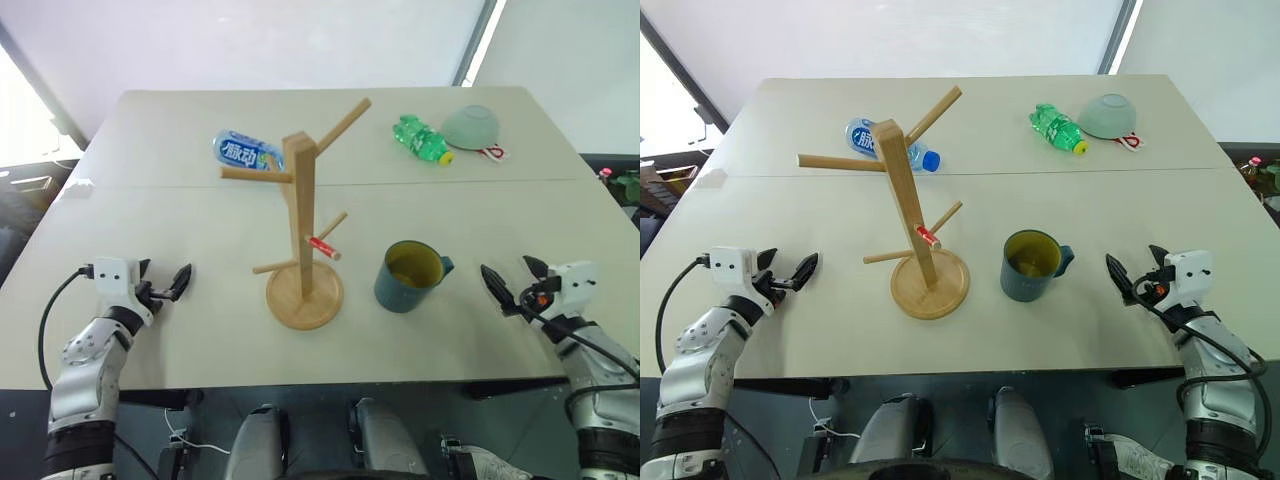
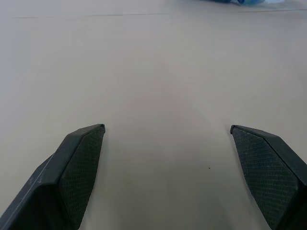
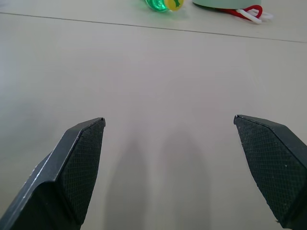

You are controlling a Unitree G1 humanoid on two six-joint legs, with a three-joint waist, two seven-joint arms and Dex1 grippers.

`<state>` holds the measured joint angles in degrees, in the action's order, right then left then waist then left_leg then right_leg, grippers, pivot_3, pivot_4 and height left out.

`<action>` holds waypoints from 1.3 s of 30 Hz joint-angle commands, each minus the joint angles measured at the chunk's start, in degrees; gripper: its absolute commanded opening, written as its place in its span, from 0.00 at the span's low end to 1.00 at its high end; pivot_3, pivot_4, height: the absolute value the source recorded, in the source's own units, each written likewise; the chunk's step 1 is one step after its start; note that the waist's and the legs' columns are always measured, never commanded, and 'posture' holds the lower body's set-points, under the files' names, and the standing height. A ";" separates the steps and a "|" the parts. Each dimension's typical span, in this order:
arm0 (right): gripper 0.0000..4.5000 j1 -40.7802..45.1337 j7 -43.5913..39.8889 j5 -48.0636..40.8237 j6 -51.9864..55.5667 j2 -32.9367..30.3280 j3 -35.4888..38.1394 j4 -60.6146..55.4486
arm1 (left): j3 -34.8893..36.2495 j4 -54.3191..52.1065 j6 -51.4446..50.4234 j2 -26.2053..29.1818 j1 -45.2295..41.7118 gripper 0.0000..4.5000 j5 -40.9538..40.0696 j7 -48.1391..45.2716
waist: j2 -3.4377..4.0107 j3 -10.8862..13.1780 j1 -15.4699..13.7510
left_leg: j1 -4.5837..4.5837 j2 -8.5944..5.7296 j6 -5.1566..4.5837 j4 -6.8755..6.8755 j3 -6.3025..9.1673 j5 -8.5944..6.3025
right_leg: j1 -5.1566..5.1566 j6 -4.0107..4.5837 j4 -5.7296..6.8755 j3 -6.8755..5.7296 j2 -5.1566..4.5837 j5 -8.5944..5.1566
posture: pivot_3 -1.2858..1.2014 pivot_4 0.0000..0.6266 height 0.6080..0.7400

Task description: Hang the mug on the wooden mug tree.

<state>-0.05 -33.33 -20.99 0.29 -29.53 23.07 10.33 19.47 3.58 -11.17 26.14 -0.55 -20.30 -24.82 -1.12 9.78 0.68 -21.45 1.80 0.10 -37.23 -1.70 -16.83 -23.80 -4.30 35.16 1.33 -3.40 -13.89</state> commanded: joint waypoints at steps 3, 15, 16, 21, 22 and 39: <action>0.99 -1.23 -1.59 -0.84 0.57 -0.54 -0.06 -2.17 | 1.54 -4.62 -1.61 0.14 2.22 1.00 -0.71 1.02 | 0.00 0.00 0.02 | -0.01 -0.01 0.00 0.04 -0.01 0.00 | -0.03 0.00 0.00 0.00 -0.04 0.00 | 0.52 0.24 1.00; 0.99 -4.65 -6.43 -3.00 1.92 -0.72 -0.83 -6.70 | -2.59 -12.43 3.10 2.49 8.01 1.00 -3.61 -13.40 | 0.05 -0.03 -0.01 | -0.10 -0.01 0.01 0.11 -0.05 0.00 | -0.19 0.04 -0.01 0.01 -0.10 -0.01 | 0.52 0.24 1.00; 0.99 -5.49 -7.70 -3.20 1.93 -1.06 -1.19 -7.62 | -3.71 -13.56 3.83 3.07 9.16 1.00 -3.72 -15.79 | 0.05 -0.03 -0.01 | -0.10 -0.02 0.01 0.11 -0.07 0.00 | -0.20 0.04 -0.01 0.02 -0.13 -0.01 | 0.52 0.24 1.00; 0.99 -10.40 -11.71 -4.30 3.33 -1.80 -2.70 -14.01 | -9.55 -18.52 5.44 5.68 12.36 1.00 -5.31 -25.96 | 0.09 -0.05 0.00 | -0.12 -0.01 0.02 0.16 -0.09 -0.01 | -0.24 0.07 -0.04 0.06 -0.16 -0.03 | 0.52 0.24 1.00; 0.99 -11.37 -11.86 -3.52 3.01 -1.81 -3.31 -15.10 | -10.67 -19.88 5.53 5.81 12.50 1.00 -6.16 -27.80 | 0.09 -0.06 -0.03 | -0.14 -0.01 0.02 0.15 -0.09 -0.01 | -0.27 0.07 -0.04 0.05 -0.16 -0.03 | 0.52 0.24 1.00; 0.99 -3.69 -7.47 -0.14 0.16 1.10 -7.00 -13.77 | -17.80 -24.57 3.88 5.61 10.55 1.00 -9.68 -34.70 | 0.16 -0.09 -0.04 | -0.14 -0.03 -0.02 -0.04 -0.24 0.02 | -0.22 0.03 0.00 -0.03 0.24 -0.03 | 0.52 0.24 1.00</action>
<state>-4.26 -40.78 -20.96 1.78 -28.49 15.89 -3.36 2.15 -20.76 -8.88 31.98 10.29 -30.44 -59.10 -0.96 9.68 0.64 -21.57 1.77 0.08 -37.31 -1.94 -16.81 -23.98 -4.27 35.16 1.31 -3.12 -13.92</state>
